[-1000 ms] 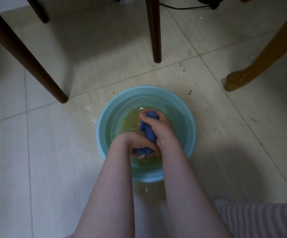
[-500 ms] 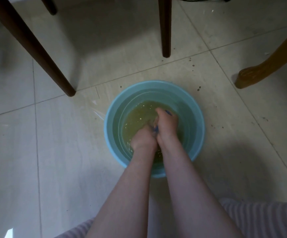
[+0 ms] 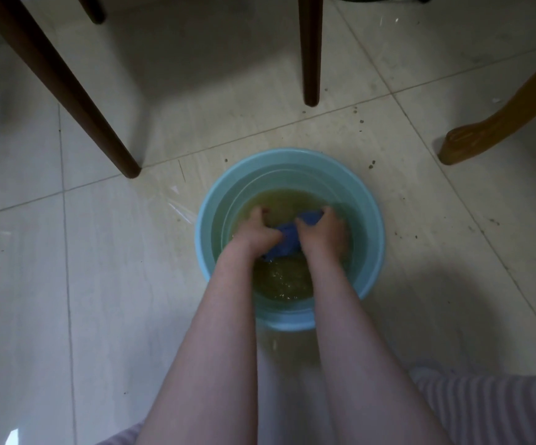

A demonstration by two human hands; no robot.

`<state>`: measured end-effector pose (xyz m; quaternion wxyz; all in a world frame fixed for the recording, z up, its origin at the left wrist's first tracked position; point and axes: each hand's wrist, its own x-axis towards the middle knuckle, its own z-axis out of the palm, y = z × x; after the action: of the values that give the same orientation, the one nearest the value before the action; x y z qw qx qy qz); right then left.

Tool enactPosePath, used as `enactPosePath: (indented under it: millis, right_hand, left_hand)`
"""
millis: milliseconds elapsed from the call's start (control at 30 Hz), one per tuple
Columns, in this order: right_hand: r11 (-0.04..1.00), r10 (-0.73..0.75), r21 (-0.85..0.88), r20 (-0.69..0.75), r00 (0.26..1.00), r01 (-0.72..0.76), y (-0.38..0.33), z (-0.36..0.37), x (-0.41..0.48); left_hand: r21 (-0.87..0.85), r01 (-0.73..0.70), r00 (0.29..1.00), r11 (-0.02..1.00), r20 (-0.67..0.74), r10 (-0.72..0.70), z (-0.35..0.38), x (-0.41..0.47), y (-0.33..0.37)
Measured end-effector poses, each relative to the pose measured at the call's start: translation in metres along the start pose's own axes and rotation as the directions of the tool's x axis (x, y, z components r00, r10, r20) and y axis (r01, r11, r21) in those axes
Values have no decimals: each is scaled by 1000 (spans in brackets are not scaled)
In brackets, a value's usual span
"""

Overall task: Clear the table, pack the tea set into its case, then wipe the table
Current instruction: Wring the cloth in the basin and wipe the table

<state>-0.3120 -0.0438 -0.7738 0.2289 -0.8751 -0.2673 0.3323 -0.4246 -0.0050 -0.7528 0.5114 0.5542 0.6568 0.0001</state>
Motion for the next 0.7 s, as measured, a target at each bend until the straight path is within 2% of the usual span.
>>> enactPosePath:
  millis: [33, 67, 133, 200, 233, 300, 333, 367, 433, 467, 500, 567, 633, 700]
  right_hand:
    - [977, -38, -210, -33, 999, 30, 7, 1, -2]
    - [947, -57, -318, -41, 998, 41, 13, 4, -5]
    - [937, -44, -347, -2, 999, 41, 19, 10, -12]
    - [953, -37, -298, 57, 998, 52, 22, 18, -14]
    - [974, -52, -215, 75, 996, 67, 22, 22, -15]
    - [991, -76, 118, 99, 992, 64, 21, 25, -16]
    - [950, -68, 311, 119, 991, 28, 18, 22, -18]
    - [874, -48, 486, 128, 991, -20, 14, 18, -21]
    - [721, -31, 689, 139, 990, -74, 2, 10, -28]
    - [710, -66, 703, 135, 989, -48, -5, 9, -32]
    - [753, -129, 657, 126, 984, 14, -11, 8, -37]
    - [860, -238, 482, 95, 967, 164, -19, 14, -48]
    - [908, -263, 342, 10, 965, 244, -23, 19, -53]
    - [927, -231, 296, -39, 972, 232, -25, 16, -52]
  left_hand:
    - [29, 9, 991, 1000, -132, -6, 2, 1, -5]
    - [71, 40, 973, 997, -228, -23, 6, 2, -10]
    - [82, 132, 950, 988, -294, -102, 16, -2, -19]
    - [-1, 178, 942, 984, -288, -171, 27, -2, -26]
    - [-70, 192, 938, 979, -280, -204, 31, -1, -26]
    - [-313, 191, 927, 931, -253, -275, 36, 1, -24]
    - [-493, 180, 932, 851, -191, -307, 37, 1, -21]
    - [-662, 191, 941, 725, -87, -327, 35, 1, -16]
    - [-818, 249, 941, 519, 77, -330, 34, -2, -8]
    - [-850, 260, 942, 458, 119, -314, 34, -5, -5]
    - [-866, 263, 951, 425, 157, -268, 34, -10, -2]
    - [-882, 208, 975, 422, 154, -159, 34, -17, 4]
    - [-908, 158, 986, 387, 125, -109, 30, -20, 5]
    - [-880, 197, 980, 432, 166, -109, 28, -23, 6]
